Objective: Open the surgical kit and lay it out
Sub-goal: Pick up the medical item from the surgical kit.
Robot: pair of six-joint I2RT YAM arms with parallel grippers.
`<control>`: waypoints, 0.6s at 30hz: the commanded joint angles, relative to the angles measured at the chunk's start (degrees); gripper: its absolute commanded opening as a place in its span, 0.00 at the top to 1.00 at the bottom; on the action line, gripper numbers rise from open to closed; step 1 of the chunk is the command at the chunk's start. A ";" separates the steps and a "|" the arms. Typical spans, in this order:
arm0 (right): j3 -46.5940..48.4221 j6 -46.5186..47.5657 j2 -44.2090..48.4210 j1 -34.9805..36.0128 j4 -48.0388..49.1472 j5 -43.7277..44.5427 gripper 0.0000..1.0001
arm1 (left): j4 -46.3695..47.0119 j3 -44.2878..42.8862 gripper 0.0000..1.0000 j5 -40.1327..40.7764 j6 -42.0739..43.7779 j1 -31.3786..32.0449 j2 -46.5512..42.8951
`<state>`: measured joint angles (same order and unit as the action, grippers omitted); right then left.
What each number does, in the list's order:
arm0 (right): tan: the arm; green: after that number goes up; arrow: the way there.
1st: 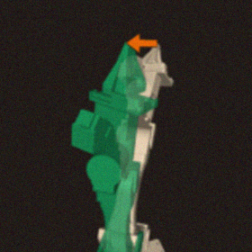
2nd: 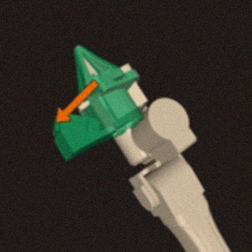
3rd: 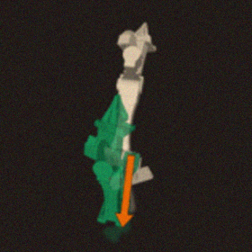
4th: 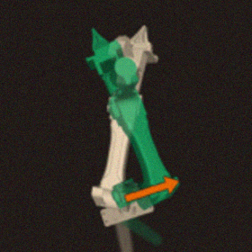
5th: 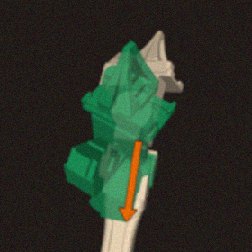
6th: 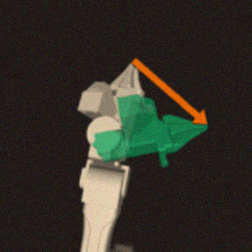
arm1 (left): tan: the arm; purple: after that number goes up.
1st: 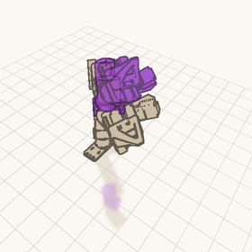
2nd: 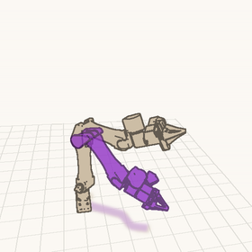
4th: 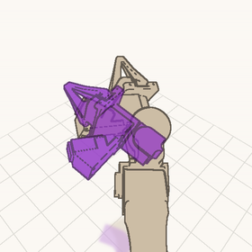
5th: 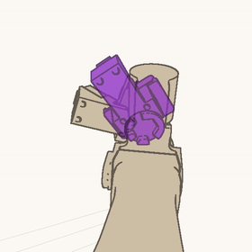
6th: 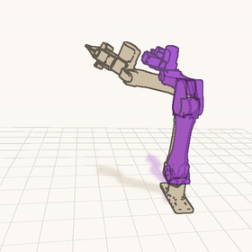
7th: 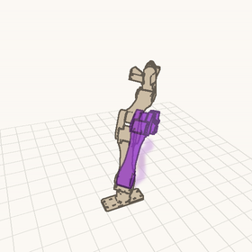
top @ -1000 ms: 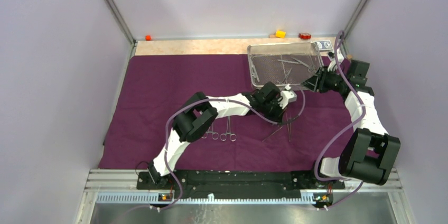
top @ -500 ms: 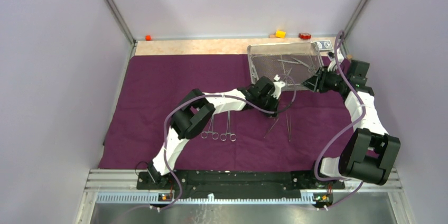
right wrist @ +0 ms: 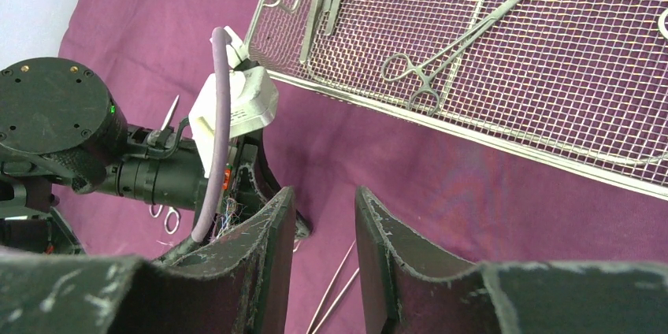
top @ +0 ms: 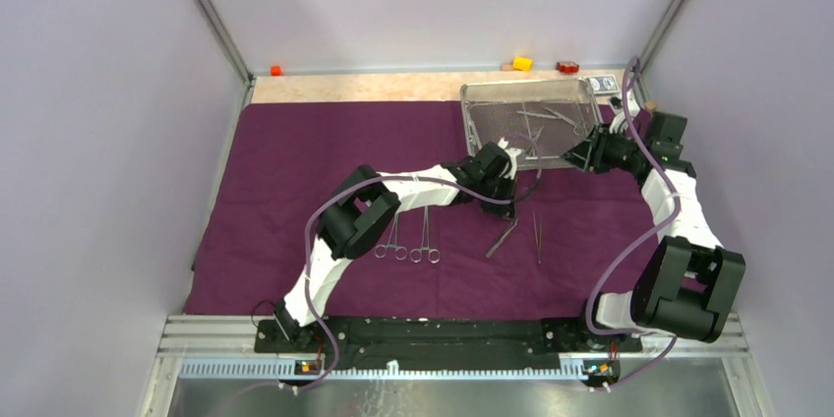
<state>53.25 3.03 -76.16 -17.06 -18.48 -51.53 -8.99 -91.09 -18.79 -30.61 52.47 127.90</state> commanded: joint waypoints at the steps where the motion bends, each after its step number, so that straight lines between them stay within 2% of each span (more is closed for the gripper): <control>1: 0.79 1.04 -0.46 -0.77 1.14 -1.12 0.67 | -1.03 -0.75 1.00 1.18 -2.80 -0.01 -3.00; 18: 0.74 1.11 -0.52 -0.78 1.07 -1.16 0.67 | -1.64 -0.26 1.00 4.69 6.25 2.20 -8.91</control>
<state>53.25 3.03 -76.69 -17.06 -18.48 -51.53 -11.79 -91.09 -16.19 -27.97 54.35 125.73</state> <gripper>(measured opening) 0.334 0.004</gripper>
